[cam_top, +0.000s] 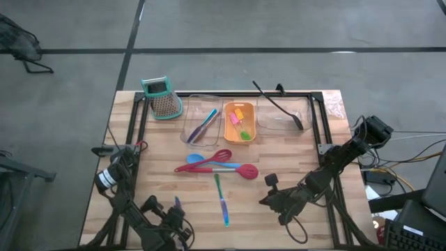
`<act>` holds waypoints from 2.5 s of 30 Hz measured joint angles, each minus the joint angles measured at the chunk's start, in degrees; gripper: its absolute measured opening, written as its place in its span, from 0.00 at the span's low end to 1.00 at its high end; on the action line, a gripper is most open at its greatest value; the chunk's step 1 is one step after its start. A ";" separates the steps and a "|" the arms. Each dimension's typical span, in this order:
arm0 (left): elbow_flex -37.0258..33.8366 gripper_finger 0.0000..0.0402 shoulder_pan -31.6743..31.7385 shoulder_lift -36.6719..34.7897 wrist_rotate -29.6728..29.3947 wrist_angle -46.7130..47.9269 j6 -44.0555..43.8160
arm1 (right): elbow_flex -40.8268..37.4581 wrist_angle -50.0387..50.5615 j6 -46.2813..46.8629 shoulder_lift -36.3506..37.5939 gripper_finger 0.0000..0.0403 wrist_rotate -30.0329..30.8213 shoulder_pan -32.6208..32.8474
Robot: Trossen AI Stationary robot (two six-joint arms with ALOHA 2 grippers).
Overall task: Pick & Place Kitchen Items
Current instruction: Put the left blue knife into the left transparent bin
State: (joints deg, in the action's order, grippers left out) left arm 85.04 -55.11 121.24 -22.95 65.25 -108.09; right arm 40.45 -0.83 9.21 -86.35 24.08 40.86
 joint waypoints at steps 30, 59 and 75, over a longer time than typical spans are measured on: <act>10.34 0.18 -1.08 0.45 -5.01 5.70 -2.58 | -0.13 0.03 0.24 0.00 0.02 0.00 -0.01; 13.93 0.45 -12.60 7.18 -17.84 -42.64 -20.64 | -0.67 0.58 -2.38 0.02 0.02 0.00 0.00; 8.61 0.45 -11.84 7.32 -14.05 -39.87 -24.23 | -0.85 0.03 -2.04 0.02 0.02 -0.07 0.00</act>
State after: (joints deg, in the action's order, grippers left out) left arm 93.65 -66.95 128.55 -37.00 25.38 -132.32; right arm 39.59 -0.80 7.17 -86.32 24.01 40.86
